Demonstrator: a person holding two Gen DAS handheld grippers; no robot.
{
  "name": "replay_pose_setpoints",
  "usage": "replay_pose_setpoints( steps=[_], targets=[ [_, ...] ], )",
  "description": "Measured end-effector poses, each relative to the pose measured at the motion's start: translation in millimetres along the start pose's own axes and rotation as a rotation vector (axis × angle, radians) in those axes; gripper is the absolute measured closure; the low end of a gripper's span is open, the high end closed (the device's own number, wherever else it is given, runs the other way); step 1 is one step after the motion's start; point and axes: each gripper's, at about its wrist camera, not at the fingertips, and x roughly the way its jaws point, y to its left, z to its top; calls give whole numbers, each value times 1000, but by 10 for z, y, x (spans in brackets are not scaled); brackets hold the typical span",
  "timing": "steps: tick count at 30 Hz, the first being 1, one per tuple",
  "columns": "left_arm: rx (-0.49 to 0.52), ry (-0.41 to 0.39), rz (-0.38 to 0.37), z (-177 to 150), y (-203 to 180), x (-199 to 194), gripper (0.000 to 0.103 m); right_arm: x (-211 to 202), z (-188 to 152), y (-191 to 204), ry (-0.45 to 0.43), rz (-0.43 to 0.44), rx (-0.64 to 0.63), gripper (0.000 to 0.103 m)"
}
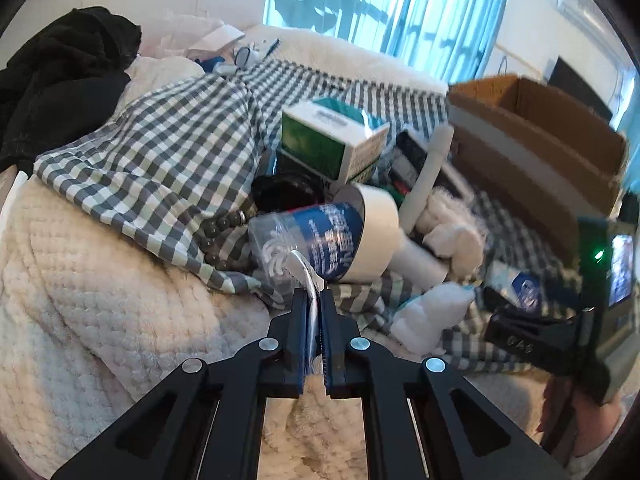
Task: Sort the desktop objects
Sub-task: 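Move the right gripper back to the blue Vinda tissue pack, then grasp the blue Vinda tissue pack with the right gripper and lift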
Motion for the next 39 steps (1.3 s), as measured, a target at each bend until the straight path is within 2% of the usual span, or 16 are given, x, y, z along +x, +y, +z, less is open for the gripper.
replay_pose_setpoints(
  steps=[3,5,9,14,18,19,20,21,24,29,35,39],
  targets=[
    [-2,-18,-16,-2,-19,-29,97,-28,21,-30,4,-2,-3,42],
    [7,-20,-22,-7,-48,-30,97,-25,38,-84,13,23,16,42],
    [11,-27,-18,-24,-65,-42,97,-32,51,-183,20,71,62,63],
    [18,-30,-27,-33,-100,-46,97,-112,41,-246,11,218,118,64],
    [31,-16,-29,-59,-130,-11,97,-207,26,-127,-28,303,79,64],
    [32,-14,-30,-65,-134,-6,97,-233,21,-83,-40,323,65,63],
    [35,-8,-34,-69,-142,6,97,-237,21,-51,-45,330,54,56],
    [37,-5,-34,-74,-149,12,97,-251,11,-2,-48,339,37,44],
    [36,3,-36,-77,-148,29,97,-242,-34,72,-35,374,26,32],
    [34,11,-40,-85,-163,54,97,-36,-33,145,16,338,13,31],
    [49,24,-36,-113,-212,86,97,74,-25,270,29,344,-22,16],
    [56,25,-31,-120,-225,97,97,103,-71,351,34,326,-56,12]
  ],
)
